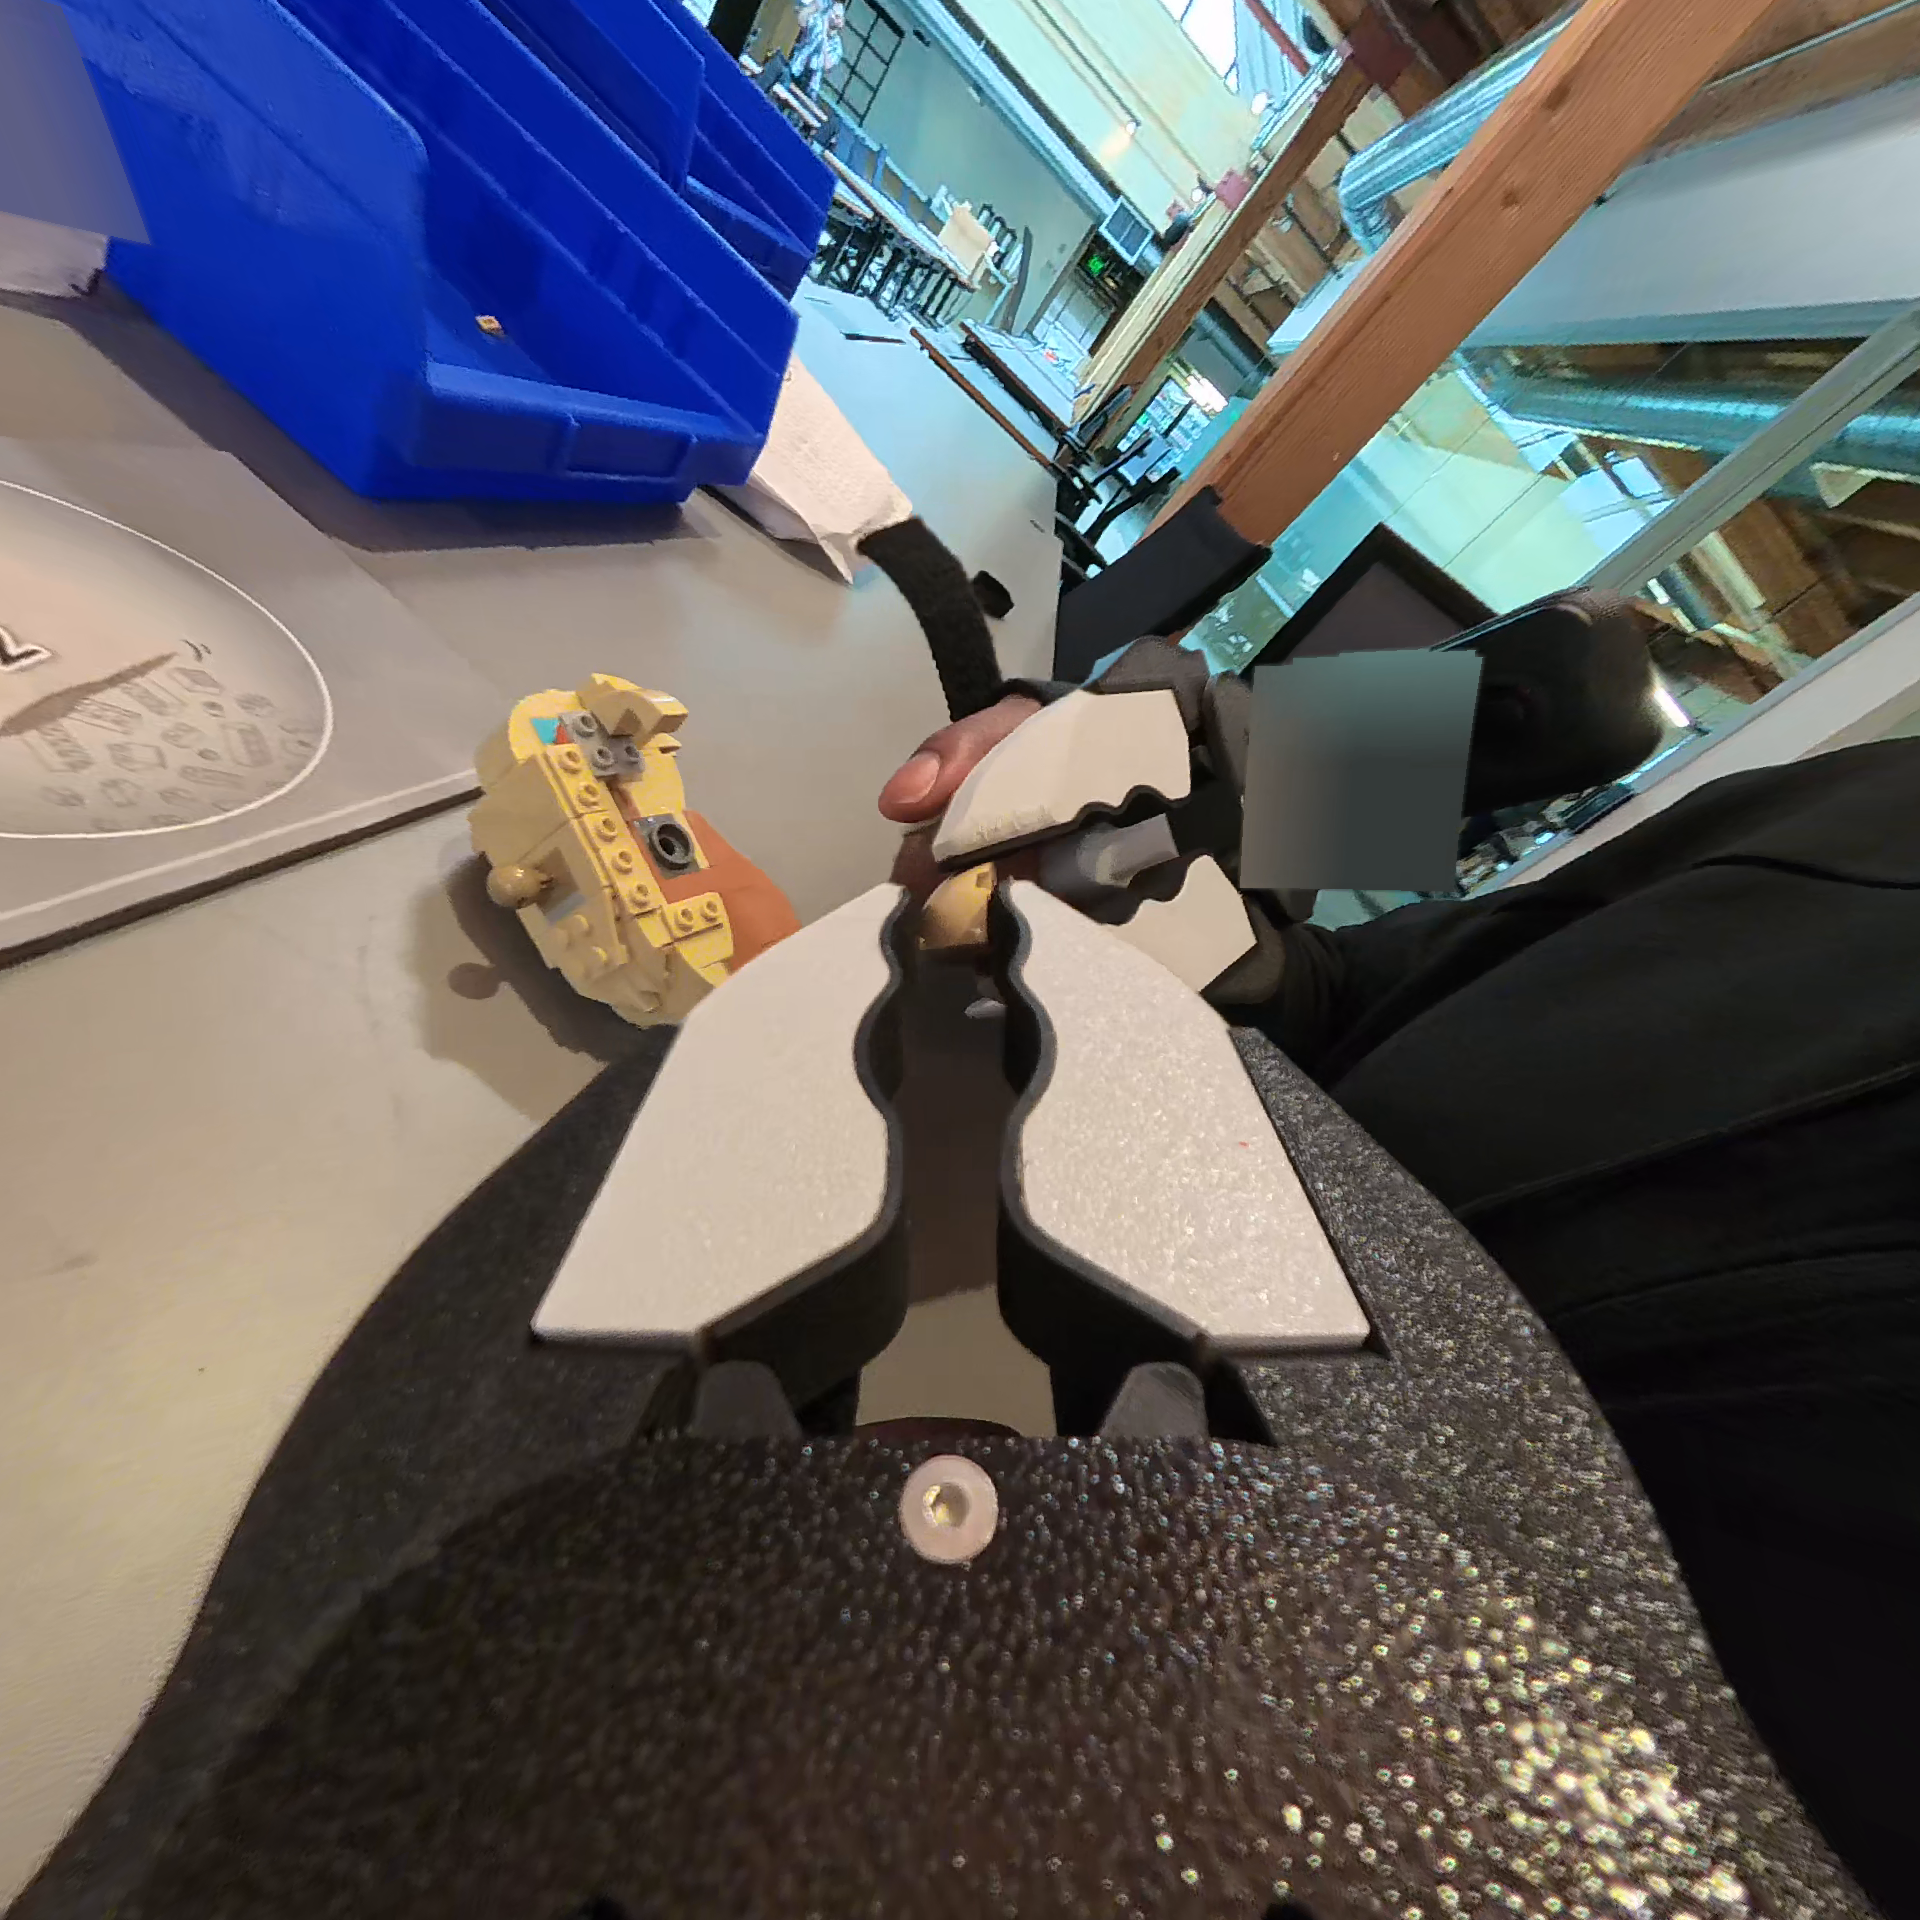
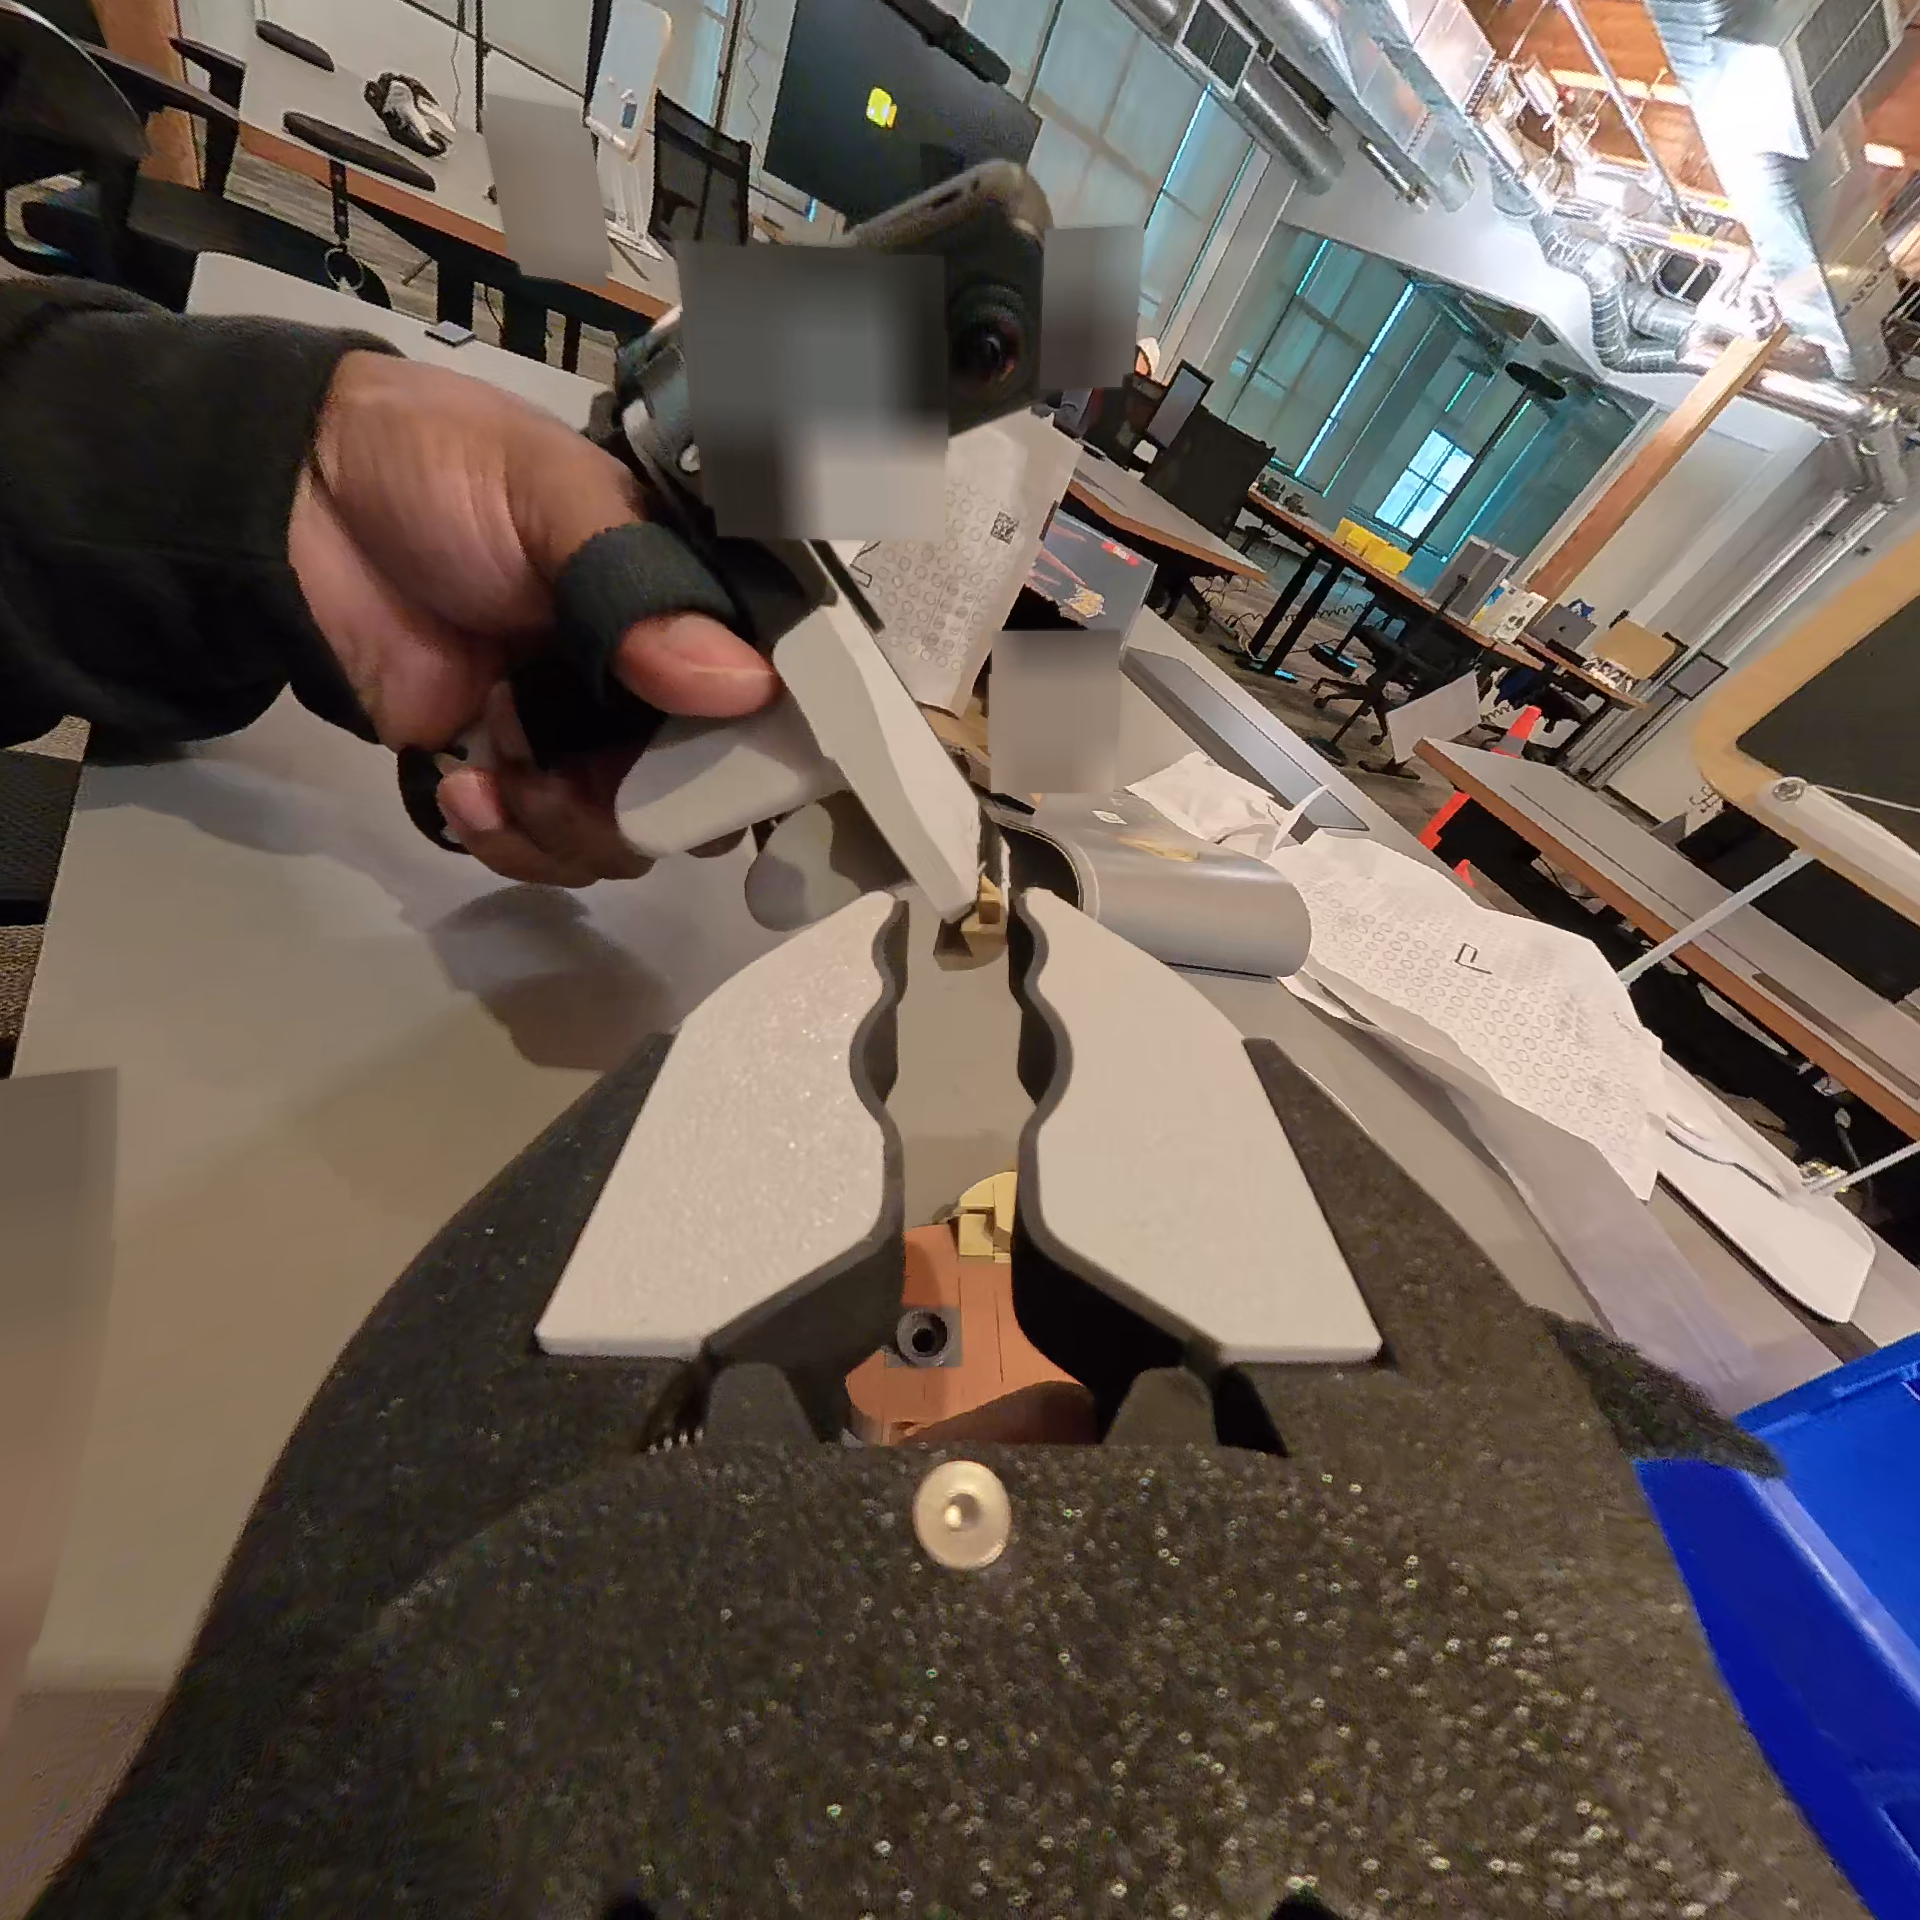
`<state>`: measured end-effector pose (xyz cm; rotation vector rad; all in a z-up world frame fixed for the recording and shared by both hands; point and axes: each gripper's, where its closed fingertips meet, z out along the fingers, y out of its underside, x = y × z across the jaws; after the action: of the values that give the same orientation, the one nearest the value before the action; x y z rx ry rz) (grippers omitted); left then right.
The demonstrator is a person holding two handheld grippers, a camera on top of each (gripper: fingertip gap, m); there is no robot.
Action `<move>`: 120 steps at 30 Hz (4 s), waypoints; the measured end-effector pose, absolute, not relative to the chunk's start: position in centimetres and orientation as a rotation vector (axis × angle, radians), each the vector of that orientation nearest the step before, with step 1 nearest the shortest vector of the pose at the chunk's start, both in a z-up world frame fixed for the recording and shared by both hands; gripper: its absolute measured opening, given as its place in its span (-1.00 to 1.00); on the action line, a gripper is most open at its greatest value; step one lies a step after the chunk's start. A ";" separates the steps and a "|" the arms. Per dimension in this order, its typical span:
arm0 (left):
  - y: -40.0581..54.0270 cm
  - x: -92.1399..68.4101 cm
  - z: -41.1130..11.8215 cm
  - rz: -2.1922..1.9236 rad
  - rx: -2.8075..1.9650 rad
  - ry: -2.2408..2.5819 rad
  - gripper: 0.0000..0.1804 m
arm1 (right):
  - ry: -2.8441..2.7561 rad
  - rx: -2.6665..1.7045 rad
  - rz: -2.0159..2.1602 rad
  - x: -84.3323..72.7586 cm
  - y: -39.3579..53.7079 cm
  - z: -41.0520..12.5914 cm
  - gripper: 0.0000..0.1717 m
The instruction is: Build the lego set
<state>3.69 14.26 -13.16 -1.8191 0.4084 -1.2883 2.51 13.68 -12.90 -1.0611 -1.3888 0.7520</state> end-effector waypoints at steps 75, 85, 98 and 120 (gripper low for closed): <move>10.6 6.1 -8.2 -2.040 -1.326 0.381 -0.76 | -1.206 -0.732 1.138 5.0 10.9 -8.3 -0.91; 11.3 5.7 -8.8 -1.922 -1.359 0.391 -0.77 | -1.211 -0.804 1.063 4.7 11.7 -9.0 -0.79; 14.4 2.3 -10.1 -0.722 -1.451 0.675 -0.77 | -1.054 -1.470 1.499 3.3 14.0 -10.5 -0.81; 14.4 3.3 -11.2 -0.199 -1.320 0.922 -0.76 | -0.863 -1.752 2.050 2.4 14.0 -11.0 -0.87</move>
<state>3.35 14.36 -11.18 -1.3201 0.9219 -0.1987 2.42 13.95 -10.97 -1.7517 -0.8629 2.0499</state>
